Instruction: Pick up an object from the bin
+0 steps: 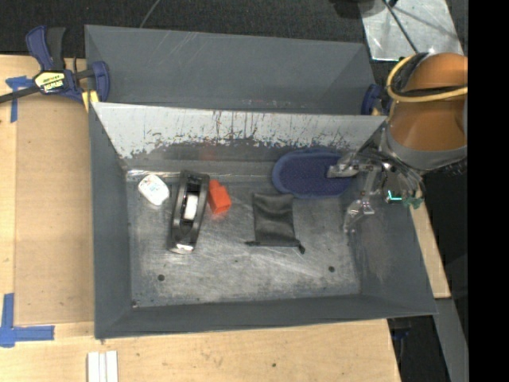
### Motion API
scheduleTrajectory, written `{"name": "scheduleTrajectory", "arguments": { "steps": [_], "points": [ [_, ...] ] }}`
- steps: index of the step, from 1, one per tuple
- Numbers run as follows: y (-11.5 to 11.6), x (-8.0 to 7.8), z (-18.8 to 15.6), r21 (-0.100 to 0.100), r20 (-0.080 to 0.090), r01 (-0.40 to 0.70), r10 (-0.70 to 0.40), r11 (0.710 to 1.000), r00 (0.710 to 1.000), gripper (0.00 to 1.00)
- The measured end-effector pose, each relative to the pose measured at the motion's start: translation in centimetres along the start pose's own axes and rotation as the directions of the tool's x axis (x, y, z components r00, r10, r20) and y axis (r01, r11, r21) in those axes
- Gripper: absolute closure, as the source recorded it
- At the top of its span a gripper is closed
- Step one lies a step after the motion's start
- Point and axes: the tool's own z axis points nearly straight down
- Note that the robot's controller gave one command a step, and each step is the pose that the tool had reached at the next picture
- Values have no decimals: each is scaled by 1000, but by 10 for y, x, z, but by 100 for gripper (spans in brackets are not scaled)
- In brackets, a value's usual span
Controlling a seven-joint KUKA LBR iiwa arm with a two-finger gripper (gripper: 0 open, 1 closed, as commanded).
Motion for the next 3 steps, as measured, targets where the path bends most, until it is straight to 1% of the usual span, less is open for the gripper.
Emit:
{"name": "scheduleTrajectory", "arguments": {
  "steps": [1,2,3],
  "points": [
    [55,-36,65,8,-8,-7,7,1000,1000,0],
    [57,-42,62,8,16,-4,4,1000,1000,100],
    [60,-33,-71,0,16,-90,90,996,996,100]
  ]
}}
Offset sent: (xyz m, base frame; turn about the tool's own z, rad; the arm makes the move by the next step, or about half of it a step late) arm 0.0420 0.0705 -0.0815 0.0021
